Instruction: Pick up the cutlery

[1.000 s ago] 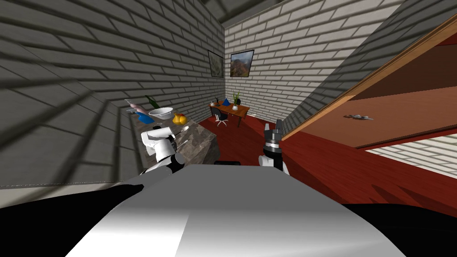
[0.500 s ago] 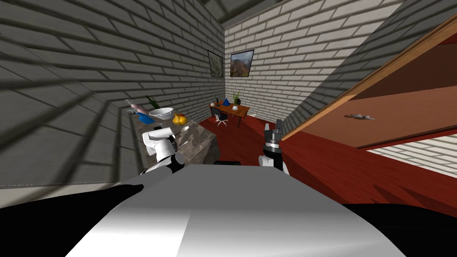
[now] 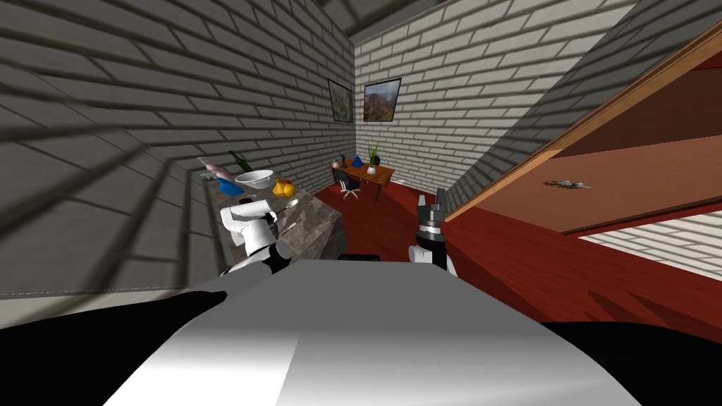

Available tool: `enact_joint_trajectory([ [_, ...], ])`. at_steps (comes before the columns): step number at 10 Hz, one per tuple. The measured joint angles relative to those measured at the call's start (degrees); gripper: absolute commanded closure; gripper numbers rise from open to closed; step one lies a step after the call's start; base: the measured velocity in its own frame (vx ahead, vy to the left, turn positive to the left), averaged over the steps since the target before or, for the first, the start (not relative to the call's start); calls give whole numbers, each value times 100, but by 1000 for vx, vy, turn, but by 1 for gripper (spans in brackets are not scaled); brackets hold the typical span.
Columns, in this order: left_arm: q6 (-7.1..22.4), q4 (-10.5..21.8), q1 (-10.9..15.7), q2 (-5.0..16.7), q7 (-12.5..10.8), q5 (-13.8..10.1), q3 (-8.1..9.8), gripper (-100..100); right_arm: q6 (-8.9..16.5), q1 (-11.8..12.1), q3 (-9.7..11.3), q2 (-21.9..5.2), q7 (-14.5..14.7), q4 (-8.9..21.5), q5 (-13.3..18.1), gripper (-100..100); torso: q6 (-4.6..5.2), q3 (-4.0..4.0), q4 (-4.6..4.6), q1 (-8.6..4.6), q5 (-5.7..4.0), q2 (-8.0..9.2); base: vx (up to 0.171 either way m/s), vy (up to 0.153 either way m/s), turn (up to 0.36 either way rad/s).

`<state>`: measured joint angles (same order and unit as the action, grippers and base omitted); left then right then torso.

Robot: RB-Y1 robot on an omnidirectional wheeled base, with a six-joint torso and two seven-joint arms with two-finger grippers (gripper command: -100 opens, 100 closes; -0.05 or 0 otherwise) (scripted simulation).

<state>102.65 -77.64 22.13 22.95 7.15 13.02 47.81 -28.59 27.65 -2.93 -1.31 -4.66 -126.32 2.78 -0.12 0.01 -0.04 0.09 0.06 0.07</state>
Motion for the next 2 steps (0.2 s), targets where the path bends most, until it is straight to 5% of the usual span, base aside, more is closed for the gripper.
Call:
enact_joint_trajectory([
  [1,110,-87,20,11,25,21,14,100,0,0,0,0,0,0,0,0,0,0,0,-2,0,0,0,0,0],
  [2,134,-97,23,13,29,24,16,0,0,0,0,0,0,0,0,0,0,-1,-1,-2,2,-1,0,0,0],
])
